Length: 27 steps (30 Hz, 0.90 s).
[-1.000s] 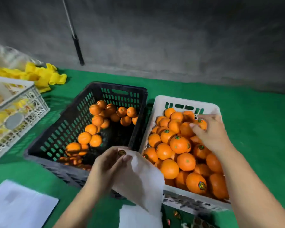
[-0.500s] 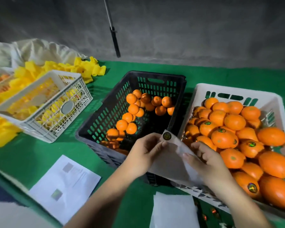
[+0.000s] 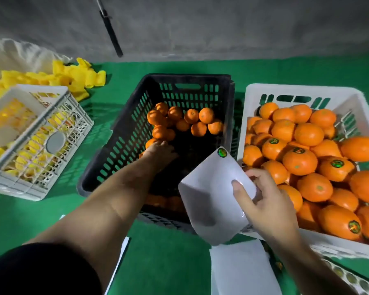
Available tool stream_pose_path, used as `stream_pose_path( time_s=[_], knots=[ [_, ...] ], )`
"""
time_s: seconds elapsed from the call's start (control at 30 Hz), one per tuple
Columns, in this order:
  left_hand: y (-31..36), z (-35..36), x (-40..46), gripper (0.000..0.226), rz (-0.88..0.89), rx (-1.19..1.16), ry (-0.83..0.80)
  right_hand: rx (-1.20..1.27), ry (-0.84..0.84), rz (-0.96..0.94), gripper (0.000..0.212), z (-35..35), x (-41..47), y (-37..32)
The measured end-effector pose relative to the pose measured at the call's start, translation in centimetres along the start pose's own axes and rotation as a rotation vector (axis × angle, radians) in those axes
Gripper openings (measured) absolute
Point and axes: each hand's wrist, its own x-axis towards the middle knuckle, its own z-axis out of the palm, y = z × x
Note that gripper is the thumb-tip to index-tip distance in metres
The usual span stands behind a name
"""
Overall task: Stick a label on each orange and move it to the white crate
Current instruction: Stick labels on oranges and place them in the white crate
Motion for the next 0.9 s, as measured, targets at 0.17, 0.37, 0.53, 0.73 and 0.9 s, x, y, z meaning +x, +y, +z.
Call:
stream_pose_path(
  time_s=[0.17,0.37,0.53,0.73,0.9],
  knots=[
    [-0.2,1.0,1.0,0.048,-0.098,0.267,-0.224,-0.026,0.036,-0.003,0.042,-0.1,0.0,-0.6],
    [-0.3,-0.4,0.2,0.049,-0.1,0.176,-0.258,-0.071,0.015,-0.013,0.045,-0.1,-0.2,-0.8],
    [-0.1,-4.8,-1.3,0.072,-0.258,-0.479,-0.062,-0.032,0.016,-0.04,0.041,0.0,-0.3,-0.6],
    [2.3,-11.3,-10.3,0.087,-0.074,-2.048,0.203,0.088,0.0,-0.106,0.034,-0.2,-0.5,-0.2],
    [8.1,-12.7,-15.1,0.057,0.12,-2.186,0.167,0.316,-0.024,-0.095,0.035,-0.7,-1.2,-0.3]
  ],
)
